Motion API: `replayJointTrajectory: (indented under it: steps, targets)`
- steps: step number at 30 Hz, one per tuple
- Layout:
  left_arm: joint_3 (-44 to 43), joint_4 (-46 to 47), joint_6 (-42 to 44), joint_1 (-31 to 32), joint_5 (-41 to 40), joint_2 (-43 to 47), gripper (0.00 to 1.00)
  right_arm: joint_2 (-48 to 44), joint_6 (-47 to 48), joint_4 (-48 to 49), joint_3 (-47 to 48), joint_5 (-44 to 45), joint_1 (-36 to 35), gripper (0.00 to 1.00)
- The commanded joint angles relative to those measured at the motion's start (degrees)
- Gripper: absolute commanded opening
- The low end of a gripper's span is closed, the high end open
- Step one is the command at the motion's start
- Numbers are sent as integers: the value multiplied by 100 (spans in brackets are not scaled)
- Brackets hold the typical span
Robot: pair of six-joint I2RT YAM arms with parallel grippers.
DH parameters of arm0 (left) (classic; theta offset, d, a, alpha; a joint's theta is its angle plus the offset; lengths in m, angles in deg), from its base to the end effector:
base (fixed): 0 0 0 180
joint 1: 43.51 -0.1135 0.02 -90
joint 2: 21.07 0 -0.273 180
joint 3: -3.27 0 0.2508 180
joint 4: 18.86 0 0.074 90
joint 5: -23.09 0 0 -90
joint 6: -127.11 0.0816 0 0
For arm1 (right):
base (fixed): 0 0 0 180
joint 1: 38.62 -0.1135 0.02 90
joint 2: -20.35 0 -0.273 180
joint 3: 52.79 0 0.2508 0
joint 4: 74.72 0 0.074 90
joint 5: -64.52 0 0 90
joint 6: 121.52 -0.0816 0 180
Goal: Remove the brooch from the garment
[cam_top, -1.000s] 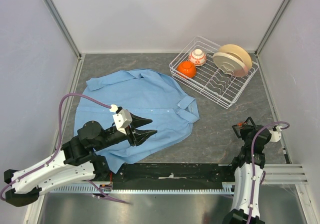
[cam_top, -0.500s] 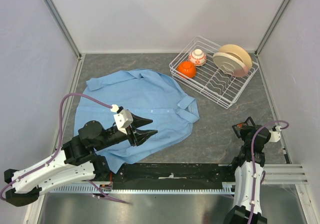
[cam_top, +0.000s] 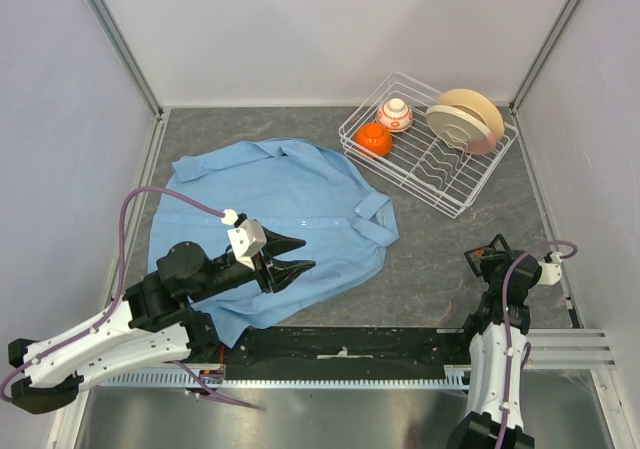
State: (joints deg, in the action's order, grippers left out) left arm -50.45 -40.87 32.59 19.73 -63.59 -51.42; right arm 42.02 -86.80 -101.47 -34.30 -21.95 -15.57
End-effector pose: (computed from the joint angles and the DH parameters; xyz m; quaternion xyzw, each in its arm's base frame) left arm 0.0723 -0.1540 0.3546 0.3605 0.5985 -0.4155 0.5824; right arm 0.1374 -0.0639 0.1228 0.5584 0.6612 0.1132 0.4880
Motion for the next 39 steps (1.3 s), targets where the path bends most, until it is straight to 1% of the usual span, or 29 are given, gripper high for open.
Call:
replayJointTrajectory:
  steps: [1,2,7,12,15,16,18,19,20,22,27,29,32,33,34,36,37,39]
  targets:
    - [24,122,161,39,29,3,54,-75,211,-317,203,218,24,27]
    - [24,131,161,39,38,-6,54,-128,281,-387,238,210,24,30]
    - [15,113,153,39,47,-6,54,-277,229,-624,221,148,24,38]
    - [15,113,161,30,38,-15,54,-339,132,-1187,484,156,15,52]
    - [15,104,170,30,20,-33,54,-199,141,-1915,1002,402,24,61]
    - [6,104,170,30,29,-50,54,-129,167,-2387,1351,490,24,64]
    - [15,87,179,21,38,-68,54,135,281,-2864,1748,754,24,69]
    - [15,78,196,21,12,-59,54,214,369,-3180,2090,789,16,70]
    - [15,78,205,21,-6,-68,54,363,465,-3296,2250,798,24,72]
    - [6,69,240,13,-93,-103,54,495,641,-3464,2679,659,24,72]
    - [6,25,302,-23,-252,-243,54,1075,1369,-3227,3305,-114,15,74]
    - [15,-36,354,-23,-479,-322,54,1260,1599,-3131,3613,-229,-63,74]
    - [76,-2,434,-31,-910,-349,54,1611,1898,-2850,4096,-230,-572,75]
    - [111,51,442,-31,-1129,-340,54,1760,2160,-2840,4228,-221,-695,75]
    - [129,87,443,-31,-1227,-314,54,2110,2284,-2866,4490,-204,-975,75]
    - [103,35,381,-31,-1516,-288,55,2463,2496,-2849,4694,-142,-1371,75]
    - [68,-1,242,-31,-1605,-279,56,2752,2671,-2840,4904,-20,-1878,76]
    - [-46,-149,31,-31,-1885,-244,56,2947,2751,-2805,5072,339,-2521,77]
